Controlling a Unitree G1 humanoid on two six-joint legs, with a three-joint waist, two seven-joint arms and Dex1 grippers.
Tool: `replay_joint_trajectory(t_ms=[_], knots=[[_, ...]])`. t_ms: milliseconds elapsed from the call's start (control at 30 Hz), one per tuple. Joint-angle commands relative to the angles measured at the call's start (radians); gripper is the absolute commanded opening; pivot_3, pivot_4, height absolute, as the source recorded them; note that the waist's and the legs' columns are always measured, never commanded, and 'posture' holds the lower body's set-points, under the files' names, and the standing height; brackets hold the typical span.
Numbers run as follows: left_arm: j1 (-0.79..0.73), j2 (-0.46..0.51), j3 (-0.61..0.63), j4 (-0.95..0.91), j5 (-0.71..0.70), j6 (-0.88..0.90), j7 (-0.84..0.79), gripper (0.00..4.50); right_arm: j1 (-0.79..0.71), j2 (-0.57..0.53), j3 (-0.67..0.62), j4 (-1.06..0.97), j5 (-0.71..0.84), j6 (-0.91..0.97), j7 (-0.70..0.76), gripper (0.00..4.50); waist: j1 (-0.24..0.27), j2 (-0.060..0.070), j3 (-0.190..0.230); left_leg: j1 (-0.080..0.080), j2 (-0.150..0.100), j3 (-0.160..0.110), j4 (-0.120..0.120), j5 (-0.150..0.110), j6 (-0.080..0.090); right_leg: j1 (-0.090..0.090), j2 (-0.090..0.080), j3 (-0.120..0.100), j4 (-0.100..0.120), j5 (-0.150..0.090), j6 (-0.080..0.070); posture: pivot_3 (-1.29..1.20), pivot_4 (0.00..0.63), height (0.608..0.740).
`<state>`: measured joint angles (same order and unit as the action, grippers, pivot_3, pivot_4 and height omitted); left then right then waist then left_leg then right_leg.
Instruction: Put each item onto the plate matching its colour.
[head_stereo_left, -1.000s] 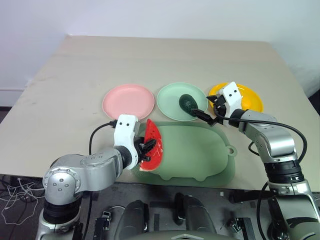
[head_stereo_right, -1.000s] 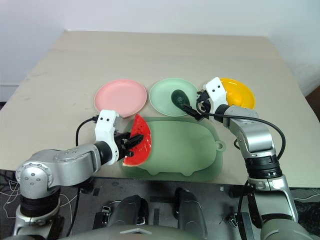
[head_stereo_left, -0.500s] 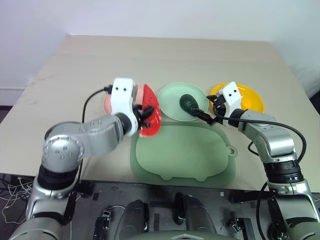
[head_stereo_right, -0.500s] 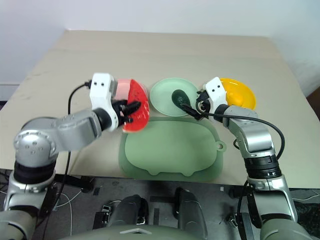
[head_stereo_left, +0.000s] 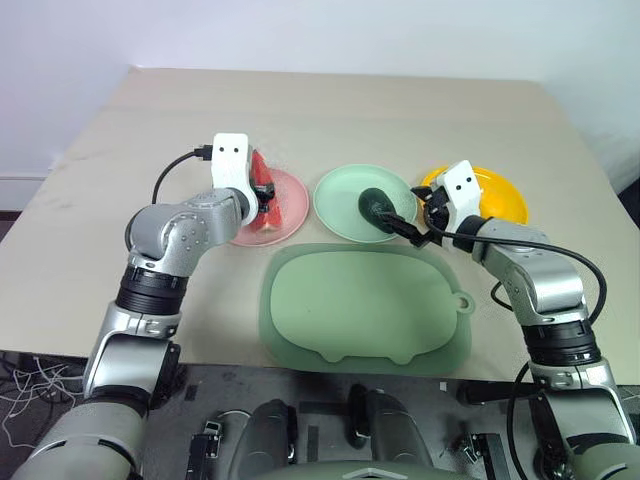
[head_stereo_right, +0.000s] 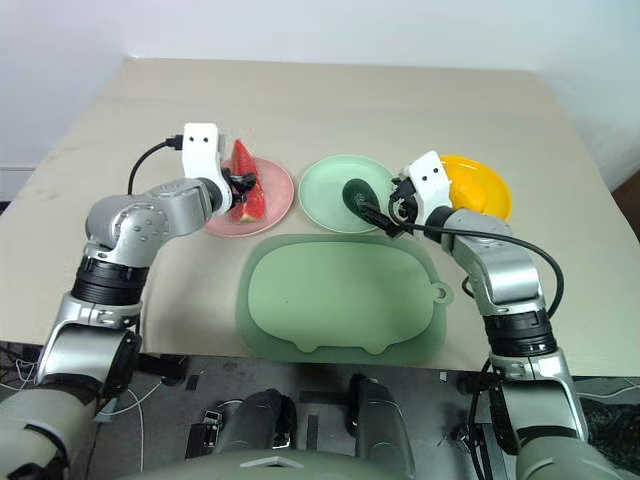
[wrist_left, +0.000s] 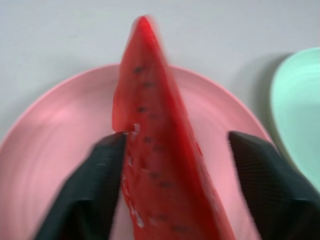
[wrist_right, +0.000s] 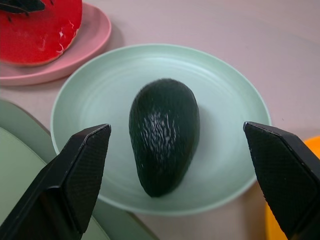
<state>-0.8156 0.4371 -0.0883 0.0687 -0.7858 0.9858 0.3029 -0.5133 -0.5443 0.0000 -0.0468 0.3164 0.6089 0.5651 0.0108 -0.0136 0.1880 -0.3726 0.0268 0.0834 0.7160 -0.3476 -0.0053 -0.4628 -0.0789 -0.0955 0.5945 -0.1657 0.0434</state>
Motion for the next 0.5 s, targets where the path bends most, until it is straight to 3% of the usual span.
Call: replay_joint_trajectory(t_ms=[33, 267, 333, 400, 500], knots=[[0.018, -0.003, 0.090, -0.099, 0.029, 0.022, -0.024, 4.17, 0.011, -0.016, -0.040, -0.059, -0.001, -0.001, -0.006, 4.50, -0.001, 0.000, 0.000, 0.000, 0.000, 0.000, 0.000, 0.000, 0.000, 0.000, 0.000, 0.000, 0.000, 0.000, 0.000, 0.00, 0.150, 0.740], [0.108, 0.017, 0.246, -0.329, 0.044, -0.019, -0.087, 4.17, 0.057, -0.028, -0.089, -0.081, 0.022, -0.015, 0.005, 4.50, 0.000, 0.000, 0.000, 0.001, 0.001, -0.001, 0.000, 0.000, -0.001, 0.000, 0.000, 0.000, 0.000, 0.000, 0.000, 0.00, 0.150, 0.740], [0.226, 0.062, 0.323, -0.451, 0.042, -0.085, -0.172, 4.17, 0.096, -0.043, -0.148, -0.103, 0.060, -0.025, 0.028, 4.50, -0.002, 0.000, 0.000, 0.001, 0.001, -0.002, 0.000, 0.000, 0.000, -0.001, -0.001, 0.001, 0.000, 0.000, 0.000, 0.00, 0.150, 0.740], [0.390, 0.172, 0.320, -0.576, 0.105, -0.156, -0.309, 4.17, 0.145, -0.055, -0.223, -0.128, 0.117, -0.032, 0.063, 4.50, -0.008, 0.000, 0.000, 0.000, 0.002, -0.001, -0.002, 0.000, 0.000, -0.002, 0.000, 0.001, 0.001, 0.000, 0.000, 0.00, 0.150, 0.740], [0.625, 0.211, 0.358, -0.679, 0.123, -0.237, -0.429, 4.17, 0.225, -0.088, -0.299, -0.148, 0.179, -0.019, 0.124, 4.50, 0.001, 0.001, 0.000, 0.000, 0.003, 0.000, -0.002, 0.000, 0.000, -0.003, 0.000, 0.001, 0.000, 0.000, 0.000, 0.00, 0.150, 0.740]])
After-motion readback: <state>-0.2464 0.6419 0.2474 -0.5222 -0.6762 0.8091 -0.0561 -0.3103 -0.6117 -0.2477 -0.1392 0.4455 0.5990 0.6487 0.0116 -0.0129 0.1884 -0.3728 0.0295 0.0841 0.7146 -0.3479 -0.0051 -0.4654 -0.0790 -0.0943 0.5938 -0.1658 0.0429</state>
